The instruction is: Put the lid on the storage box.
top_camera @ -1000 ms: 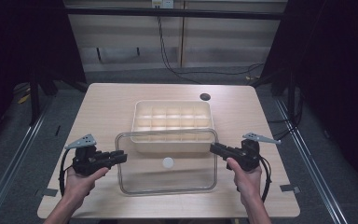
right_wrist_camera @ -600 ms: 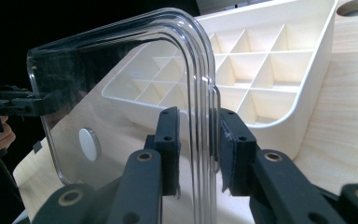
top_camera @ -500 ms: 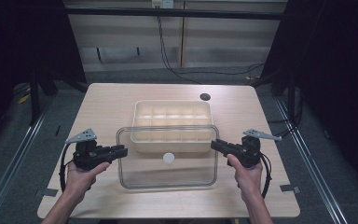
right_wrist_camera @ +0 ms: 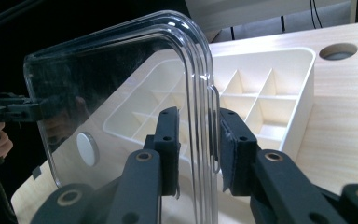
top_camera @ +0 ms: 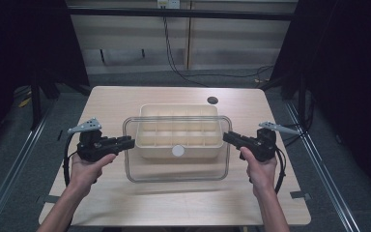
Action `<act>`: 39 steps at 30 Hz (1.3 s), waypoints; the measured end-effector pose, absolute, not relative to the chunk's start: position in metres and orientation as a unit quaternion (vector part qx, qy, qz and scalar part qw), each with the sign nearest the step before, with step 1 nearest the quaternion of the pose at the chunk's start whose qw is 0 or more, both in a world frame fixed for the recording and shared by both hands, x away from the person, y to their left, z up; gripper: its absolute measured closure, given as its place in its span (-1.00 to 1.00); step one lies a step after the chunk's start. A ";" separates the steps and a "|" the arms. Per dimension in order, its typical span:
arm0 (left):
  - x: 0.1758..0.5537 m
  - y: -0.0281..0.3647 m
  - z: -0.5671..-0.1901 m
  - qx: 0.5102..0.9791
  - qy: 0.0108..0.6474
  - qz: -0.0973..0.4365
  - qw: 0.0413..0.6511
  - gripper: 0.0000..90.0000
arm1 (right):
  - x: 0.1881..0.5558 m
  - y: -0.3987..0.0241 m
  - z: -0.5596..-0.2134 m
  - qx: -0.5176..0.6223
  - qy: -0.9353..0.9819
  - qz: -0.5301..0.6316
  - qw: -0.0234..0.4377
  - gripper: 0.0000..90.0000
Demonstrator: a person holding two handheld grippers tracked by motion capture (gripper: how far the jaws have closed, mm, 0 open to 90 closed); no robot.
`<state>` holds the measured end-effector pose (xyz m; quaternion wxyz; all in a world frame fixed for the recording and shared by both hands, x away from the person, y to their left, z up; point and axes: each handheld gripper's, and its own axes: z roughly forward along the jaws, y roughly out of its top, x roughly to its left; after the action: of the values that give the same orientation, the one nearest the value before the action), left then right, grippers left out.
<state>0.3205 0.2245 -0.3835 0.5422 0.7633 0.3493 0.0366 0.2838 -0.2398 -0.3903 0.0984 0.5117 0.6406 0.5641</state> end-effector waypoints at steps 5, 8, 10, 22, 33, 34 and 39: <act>0.324 0.221 -0.378 0.766 0.346 0.041 0.541 0.59 | 0.288 -0.243 -0.382 0.510 0.633 0.573 0.103 0.58; 0.325 0.220 -0.371 0.766 0.342 0.050 0.543 0.59 | 0.293 -0.244 -0.376 0.509 0.632 0.574 0.108 0.58; 0.326 0.220 -0.369 0.766 0.341 0.052 0.543 0.59 | 0.295 -0.245 -0.373 0.510 0.631 0.575 0.109 0.58; 0.338 0.221 -0.359 0.758 0.344 0.057 0.551 0.60 | 0.310 -0.245 -0.358 0.501 0.630 0.581 0.122 0.59; 0.352 0.225 -0.353 0.749 0.356 0.068 0.555 0.58 | 0.323 -0.240 -0.348 0.495 0.632 0.584 0.120 0.62; 0.352 0.225 -0.353 0.749 0.356 0.068 0.555 0.58 | 0.323 -0.240 -0.348 0.495 0.632 0.584 0.120 0.62; 0.358 0.225 -0.350 0.748 0.352 0.078 0.558 0.57 | 0.328 -0.239 -0.343 0.491 0.634 0.585 0.122 0.62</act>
<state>0.3577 0.2250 -0.3495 0.5578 0.7475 0.3521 0.0779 0.3277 -0.2389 -0.3425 0.1224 0.4907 0.6336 0.5854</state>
